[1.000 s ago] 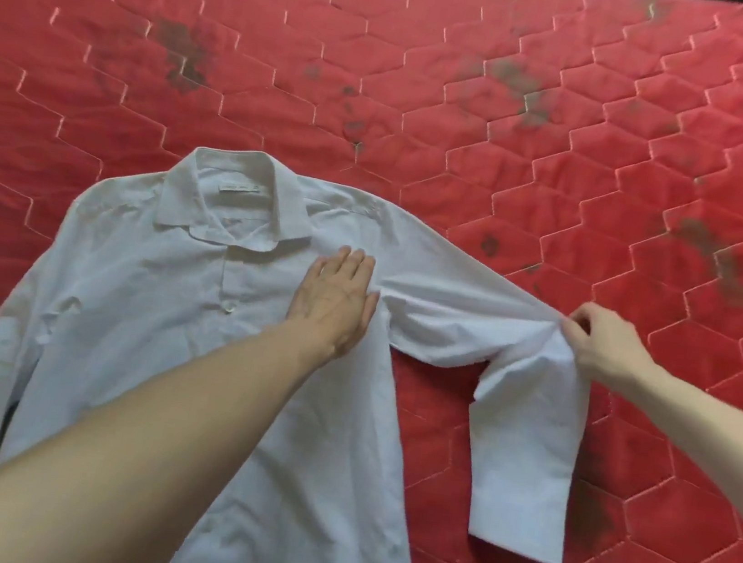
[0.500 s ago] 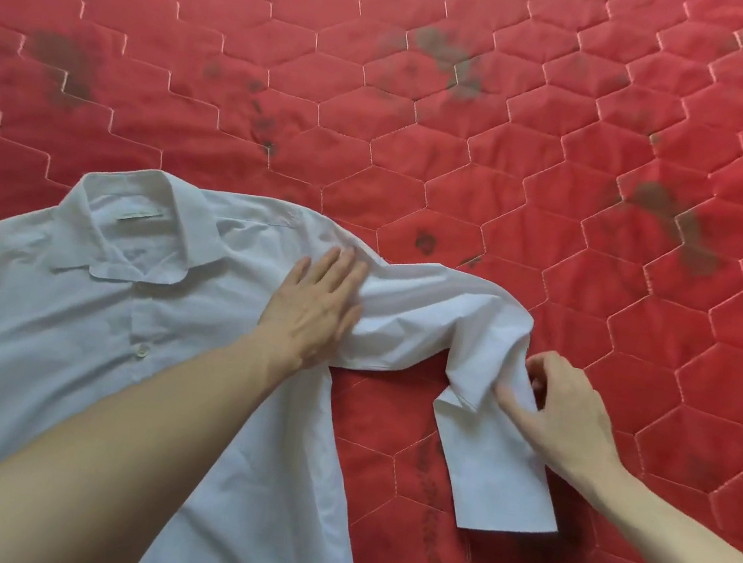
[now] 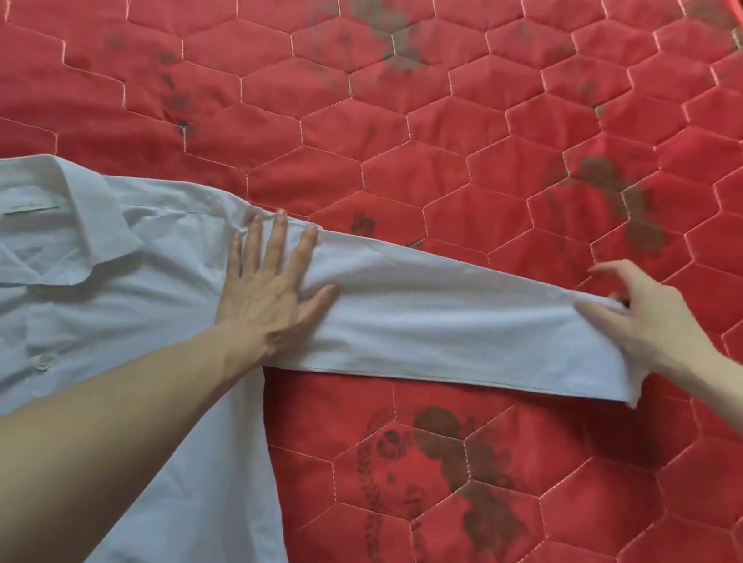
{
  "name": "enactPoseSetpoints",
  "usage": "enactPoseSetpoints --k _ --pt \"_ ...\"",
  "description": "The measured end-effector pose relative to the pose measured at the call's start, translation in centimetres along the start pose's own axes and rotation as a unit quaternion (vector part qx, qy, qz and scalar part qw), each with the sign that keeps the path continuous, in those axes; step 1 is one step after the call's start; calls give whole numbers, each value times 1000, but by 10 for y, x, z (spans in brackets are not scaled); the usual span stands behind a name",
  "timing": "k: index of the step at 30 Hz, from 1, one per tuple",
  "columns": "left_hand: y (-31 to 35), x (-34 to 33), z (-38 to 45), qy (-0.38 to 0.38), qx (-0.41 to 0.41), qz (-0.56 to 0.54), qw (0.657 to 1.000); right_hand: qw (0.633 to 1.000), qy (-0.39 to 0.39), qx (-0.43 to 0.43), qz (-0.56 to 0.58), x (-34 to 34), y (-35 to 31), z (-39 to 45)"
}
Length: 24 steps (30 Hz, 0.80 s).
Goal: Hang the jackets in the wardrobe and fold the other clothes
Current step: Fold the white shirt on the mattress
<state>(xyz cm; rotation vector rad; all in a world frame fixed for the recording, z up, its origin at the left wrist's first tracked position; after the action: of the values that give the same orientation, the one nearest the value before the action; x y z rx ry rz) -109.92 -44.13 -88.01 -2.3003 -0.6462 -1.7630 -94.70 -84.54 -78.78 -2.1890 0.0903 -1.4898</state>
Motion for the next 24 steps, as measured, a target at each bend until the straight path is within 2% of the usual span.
enactPoseSetpoints --k 3,6,9,13,15,20,24 --pt "-2 2 6 16 -13 -15 1000 989 39 61 -129 13 0 38" --pt "-4 15 17 109 -29 -55 992 979 82 0 -189 4 10 57" --pt "-5 29 36 165 -54 -11 985 977 155 -111 -99 -13 31 44" --pt "-2 45 54 162 -116 63 978 928 280 -233 81 -19 64 17" --pt "-7 48 58 151 -102 62 981 933 266 -235 67 -21 75 10" --pt "-23 46 62 161 20 63 985 965 215 -128 77 -25 73 14" --pt "-15 46 50 201 9 27 979 963 211 -94 141 -16 74 22"
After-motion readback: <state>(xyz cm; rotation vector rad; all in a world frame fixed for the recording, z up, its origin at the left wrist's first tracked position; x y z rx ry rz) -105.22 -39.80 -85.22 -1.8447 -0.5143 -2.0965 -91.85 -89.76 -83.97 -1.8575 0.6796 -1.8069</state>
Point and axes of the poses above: each hand's wrist, its own z-axis towards the middle knuckle, its own x-axis out of the back of the hand, y = z × x, the point moved 5 cm from there along z, towards the middle knuckle, and after that the axes turned 10 degrees about x, right-handed, at the moved point
